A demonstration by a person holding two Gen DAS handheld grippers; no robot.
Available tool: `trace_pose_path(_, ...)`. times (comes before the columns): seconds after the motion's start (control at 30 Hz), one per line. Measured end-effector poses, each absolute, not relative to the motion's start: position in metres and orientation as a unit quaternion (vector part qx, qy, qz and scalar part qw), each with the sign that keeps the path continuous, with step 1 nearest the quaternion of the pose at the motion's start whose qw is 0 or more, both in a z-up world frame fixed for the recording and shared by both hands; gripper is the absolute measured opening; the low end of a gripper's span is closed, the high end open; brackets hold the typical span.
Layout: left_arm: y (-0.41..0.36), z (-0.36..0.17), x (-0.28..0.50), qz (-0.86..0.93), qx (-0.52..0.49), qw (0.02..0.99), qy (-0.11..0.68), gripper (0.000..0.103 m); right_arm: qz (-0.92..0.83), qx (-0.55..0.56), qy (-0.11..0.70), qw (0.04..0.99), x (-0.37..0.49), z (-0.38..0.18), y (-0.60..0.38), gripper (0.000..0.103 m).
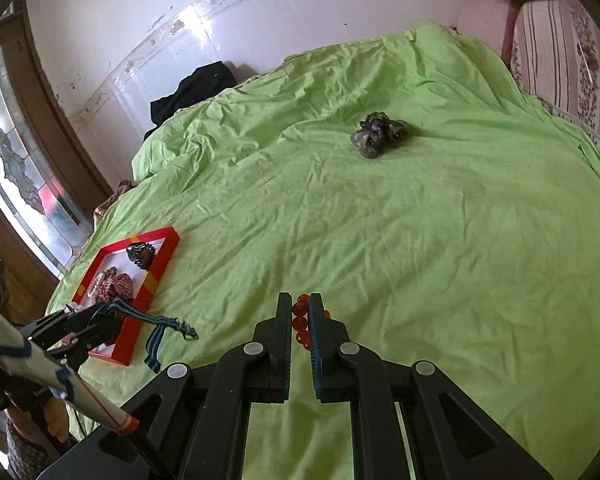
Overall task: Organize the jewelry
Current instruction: 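Lift the watch with the left tool while the right tool lifts the red bead bracelet, then carry the watch and red bead bracelet over the tray with both tools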
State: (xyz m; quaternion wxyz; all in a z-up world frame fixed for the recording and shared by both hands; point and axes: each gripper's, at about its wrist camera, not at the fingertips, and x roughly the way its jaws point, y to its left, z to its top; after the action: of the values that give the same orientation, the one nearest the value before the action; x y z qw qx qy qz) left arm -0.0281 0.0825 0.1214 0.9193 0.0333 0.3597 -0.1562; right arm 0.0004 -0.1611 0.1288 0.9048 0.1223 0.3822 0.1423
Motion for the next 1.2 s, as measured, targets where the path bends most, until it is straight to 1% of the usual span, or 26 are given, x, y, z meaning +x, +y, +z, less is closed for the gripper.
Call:
trace_pose_path(0.43, 0.130, 0.148, -0.035, -0.079, 0.011, 0.943, 0.323, 0.037, 0.174, 0.054, 0.362, 0.914, -0.006, 0.178, -0.097, 0.009)
trace_pose_path(0.7, 0.173, 0.156, -0.032, -0.032, -0.014, 0.948, 0.316, 0.037, 0.210, 0.011, 0.356, 0.911, -0.001, 0.202, -0.034, 0.009)
trace_pose_path(1.2, 0.262, 0.149, -0.014, 0.059, -0.078, 0.941, 0.324, 0.037, 0.277, -0.045, 0.357, 0.891, 0.011, 0.211, 0.081, 0.009)
